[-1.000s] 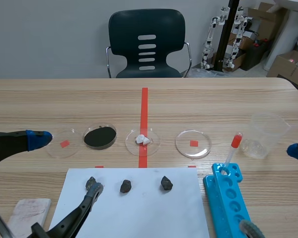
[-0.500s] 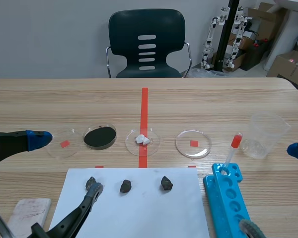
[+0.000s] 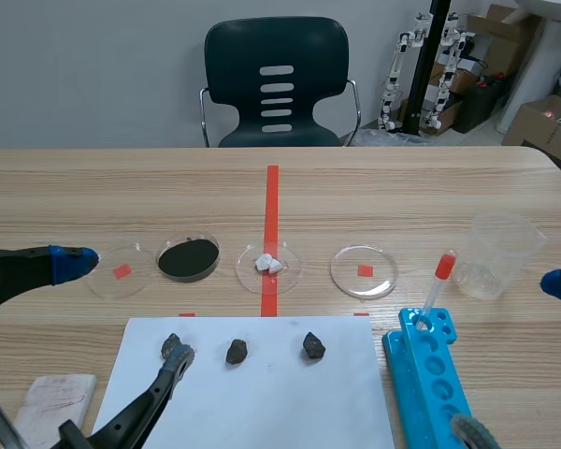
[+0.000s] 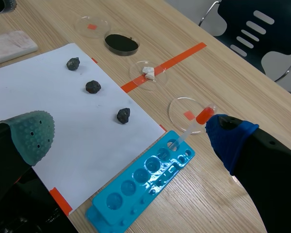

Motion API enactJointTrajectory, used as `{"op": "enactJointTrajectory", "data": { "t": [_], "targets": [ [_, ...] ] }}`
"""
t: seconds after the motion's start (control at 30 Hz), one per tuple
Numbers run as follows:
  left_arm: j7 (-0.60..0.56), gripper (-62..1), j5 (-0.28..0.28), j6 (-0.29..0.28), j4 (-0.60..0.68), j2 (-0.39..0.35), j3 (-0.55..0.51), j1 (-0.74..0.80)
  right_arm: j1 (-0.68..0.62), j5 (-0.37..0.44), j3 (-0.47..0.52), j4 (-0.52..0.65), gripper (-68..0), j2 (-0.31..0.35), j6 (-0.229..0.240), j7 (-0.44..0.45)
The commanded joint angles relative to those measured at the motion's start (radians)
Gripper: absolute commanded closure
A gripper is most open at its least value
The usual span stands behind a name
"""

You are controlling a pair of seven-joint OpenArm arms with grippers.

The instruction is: Return to the home posture

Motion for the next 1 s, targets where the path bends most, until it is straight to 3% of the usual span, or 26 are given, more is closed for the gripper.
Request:
{"op": "enactJointTrajectory", "data": {
  "t": [0.0, 0.97],
  "targets": [
    [-0.013, -62.3, -0.006, 0.002, 0.009, 0.005, 0.006, -0.005, -0.013, 0.014, 0.000, 0.019, -67.9, 0.010, 0.001, 0.016],
    [-0.014, -62.3, -0.003, 0.001, 0.009, -0.005, 0.006, -0.001, -0.015, 0.014, 0.000, 0.019, -67.9, 0.010, 0.001, 0.019]
  ]
}}
